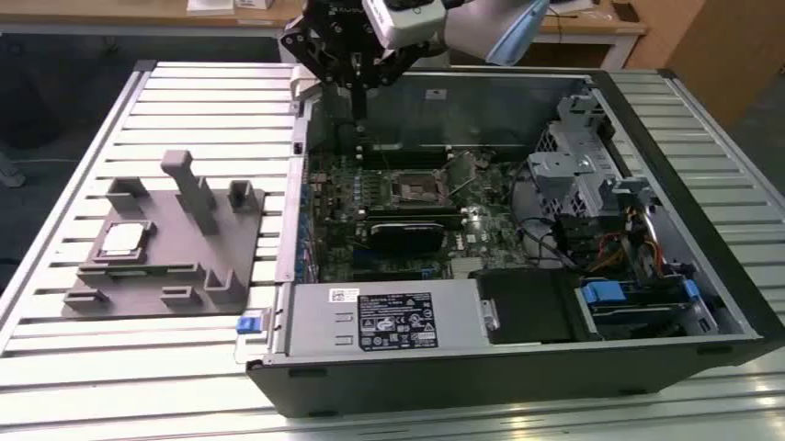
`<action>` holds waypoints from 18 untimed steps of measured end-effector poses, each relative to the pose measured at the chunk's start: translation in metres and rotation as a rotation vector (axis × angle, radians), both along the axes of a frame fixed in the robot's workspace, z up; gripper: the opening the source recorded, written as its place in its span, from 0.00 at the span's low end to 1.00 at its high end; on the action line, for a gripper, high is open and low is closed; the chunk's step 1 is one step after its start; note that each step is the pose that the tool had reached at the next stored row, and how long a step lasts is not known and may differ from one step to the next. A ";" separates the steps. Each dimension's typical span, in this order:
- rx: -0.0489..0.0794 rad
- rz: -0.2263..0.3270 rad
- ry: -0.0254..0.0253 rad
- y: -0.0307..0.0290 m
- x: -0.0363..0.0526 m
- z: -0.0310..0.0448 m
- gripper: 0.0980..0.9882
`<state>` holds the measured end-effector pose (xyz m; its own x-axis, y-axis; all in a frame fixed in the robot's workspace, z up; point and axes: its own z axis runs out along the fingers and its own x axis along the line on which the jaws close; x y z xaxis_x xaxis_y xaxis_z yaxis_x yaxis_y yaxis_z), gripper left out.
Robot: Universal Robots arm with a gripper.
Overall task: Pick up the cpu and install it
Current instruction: 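Reach for the cpu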
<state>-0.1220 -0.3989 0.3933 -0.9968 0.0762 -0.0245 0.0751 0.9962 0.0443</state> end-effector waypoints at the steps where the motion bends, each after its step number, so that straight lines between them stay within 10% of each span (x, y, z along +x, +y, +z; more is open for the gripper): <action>1: 0.000 0.000 0.0000 0.0000 0.0000 0.0000 0.01; 18: 0.000 0.000 0.0000 0.0000 -0.0076 -0.0002 0.01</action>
